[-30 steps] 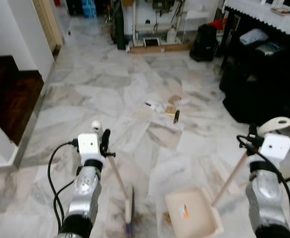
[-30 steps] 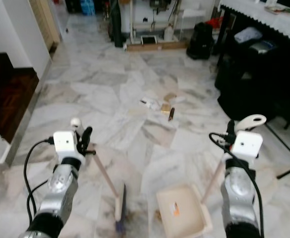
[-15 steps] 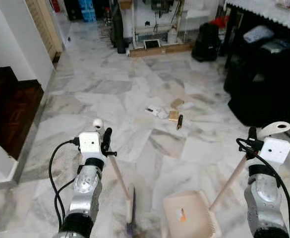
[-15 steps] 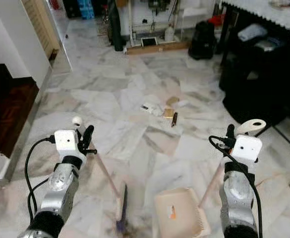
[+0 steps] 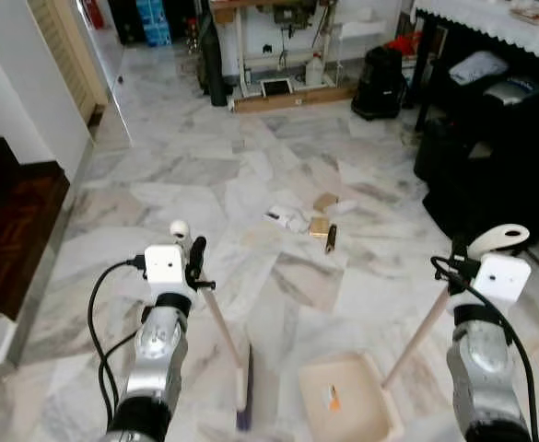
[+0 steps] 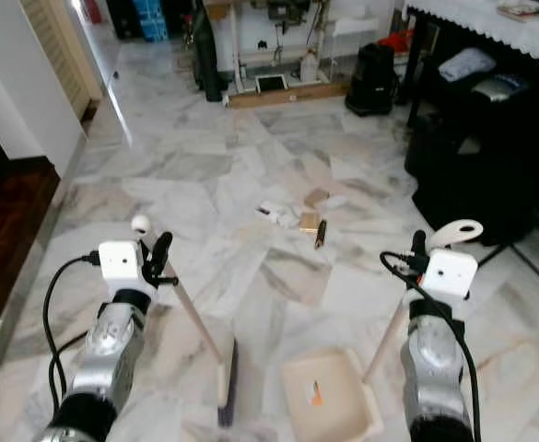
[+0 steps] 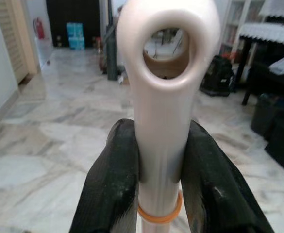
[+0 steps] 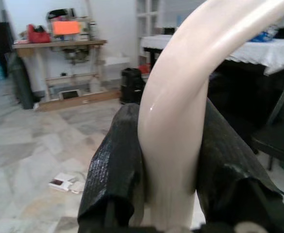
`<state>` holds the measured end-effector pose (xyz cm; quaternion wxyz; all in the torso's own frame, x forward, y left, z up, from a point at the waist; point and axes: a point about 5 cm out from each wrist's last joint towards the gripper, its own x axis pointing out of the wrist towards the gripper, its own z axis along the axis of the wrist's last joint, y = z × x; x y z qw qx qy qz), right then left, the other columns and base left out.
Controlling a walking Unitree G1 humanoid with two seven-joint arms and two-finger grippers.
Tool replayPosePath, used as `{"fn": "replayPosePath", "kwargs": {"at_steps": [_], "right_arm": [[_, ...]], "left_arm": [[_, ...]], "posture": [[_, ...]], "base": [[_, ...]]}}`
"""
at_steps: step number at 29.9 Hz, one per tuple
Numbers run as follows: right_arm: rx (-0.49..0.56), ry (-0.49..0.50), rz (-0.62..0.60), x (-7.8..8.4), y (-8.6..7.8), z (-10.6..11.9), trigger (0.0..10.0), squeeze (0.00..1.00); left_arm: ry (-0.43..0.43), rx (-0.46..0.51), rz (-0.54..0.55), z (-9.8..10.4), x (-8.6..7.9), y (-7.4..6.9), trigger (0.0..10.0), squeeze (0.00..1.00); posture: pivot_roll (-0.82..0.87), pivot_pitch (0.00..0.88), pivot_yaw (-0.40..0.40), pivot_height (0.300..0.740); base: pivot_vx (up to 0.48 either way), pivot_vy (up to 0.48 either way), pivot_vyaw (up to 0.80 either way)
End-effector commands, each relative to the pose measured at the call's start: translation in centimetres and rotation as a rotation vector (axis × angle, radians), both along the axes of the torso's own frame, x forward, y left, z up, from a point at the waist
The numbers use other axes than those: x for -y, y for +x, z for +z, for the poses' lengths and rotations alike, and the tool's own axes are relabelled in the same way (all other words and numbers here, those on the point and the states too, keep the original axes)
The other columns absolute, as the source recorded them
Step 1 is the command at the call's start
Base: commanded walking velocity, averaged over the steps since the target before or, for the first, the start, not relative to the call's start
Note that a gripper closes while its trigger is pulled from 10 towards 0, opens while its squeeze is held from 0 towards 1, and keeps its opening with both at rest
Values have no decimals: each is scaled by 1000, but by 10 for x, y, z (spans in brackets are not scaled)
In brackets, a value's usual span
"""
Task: Sweep floor
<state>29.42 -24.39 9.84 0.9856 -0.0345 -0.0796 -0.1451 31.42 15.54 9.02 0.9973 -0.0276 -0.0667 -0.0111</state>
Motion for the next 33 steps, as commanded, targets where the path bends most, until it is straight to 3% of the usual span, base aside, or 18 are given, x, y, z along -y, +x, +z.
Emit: {"fn": "replayPosePath", "kwargs": {"at_steps": [1, 33], "right_arm": [[46, 0, 0, 0, 3, 10, 10000, 0], [44, 10, 0, -6, 6, 9, 10000, 0]], "left_arm": [[9, 44, 9, 12, -4, 5, 10000, 0], [14, 48, 6, 17, -4, 7, 10000, 0]], "posture": [[-184, 0, 41, 740], [-169, 0, 45, 740]], "base": [[345, 0, 0], [345, 0, 0]]}}
